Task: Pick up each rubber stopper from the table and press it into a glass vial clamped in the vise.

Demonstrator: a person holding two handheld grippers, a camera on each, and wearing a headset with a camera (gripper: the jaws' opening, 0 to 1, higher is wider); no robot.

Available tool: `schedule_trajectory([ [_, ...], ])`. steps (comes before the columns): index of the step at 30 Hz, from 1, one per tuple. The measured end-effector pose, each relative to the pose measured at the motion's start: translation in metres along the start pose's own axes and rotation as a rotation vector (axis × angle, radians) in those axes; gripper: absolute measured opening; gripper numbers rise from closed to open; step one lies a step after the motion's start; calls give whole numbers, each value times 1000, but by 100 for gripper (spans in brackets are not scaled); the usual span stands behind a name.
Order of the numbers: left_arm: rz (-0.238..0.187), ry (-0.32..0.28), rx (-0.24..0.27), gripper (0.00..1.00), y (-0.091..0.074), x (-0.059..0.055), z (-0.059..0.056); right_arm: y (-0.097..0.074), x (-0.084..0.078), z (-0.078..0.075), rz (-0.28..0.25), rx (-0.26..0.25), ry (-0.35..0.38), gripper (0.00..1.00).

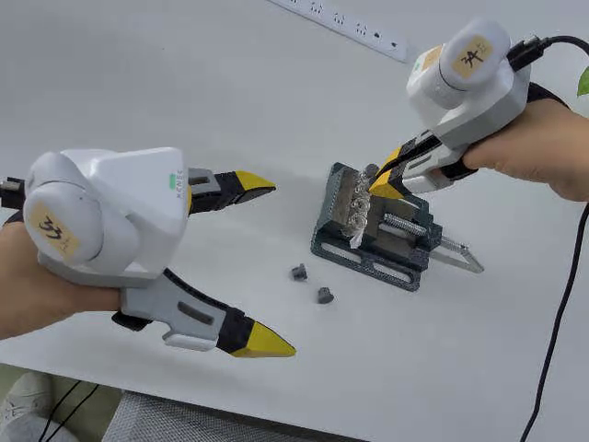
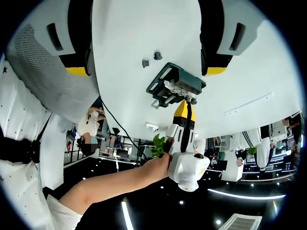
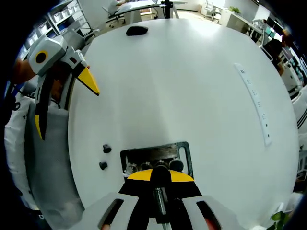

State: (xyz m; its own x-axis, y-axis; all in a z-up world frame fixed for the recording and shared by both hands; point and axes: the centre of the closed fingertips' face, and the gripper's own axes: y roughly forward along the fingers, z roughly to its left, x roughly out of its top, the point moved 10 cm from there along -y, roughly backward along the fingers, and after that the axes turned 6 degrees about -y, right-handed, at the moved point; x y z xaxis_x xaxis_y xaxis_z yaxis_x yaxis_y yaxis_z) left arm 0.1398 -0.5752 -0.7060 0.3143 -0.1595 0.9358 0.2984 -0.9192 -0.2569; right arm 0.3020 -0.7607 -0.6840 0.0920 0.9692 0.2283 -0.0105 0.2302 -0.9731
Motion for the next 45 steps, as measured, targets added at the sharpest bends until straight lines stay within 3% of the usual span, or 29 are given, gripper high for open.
schedule_trajectory([
  [10, 1, 0, 1, 94, 0, 0, 0, 0, 1, 2, -6, 1, 12, 6],
  [33, -7, -13, -1, 94, 3, 0, -1, 3, 6, 2, 60, -28, -12, 5],
  [45, -8, -14, -3, 93, 4, 0, -3, 3, 3, 2, 32, -33, -31, 6],
])
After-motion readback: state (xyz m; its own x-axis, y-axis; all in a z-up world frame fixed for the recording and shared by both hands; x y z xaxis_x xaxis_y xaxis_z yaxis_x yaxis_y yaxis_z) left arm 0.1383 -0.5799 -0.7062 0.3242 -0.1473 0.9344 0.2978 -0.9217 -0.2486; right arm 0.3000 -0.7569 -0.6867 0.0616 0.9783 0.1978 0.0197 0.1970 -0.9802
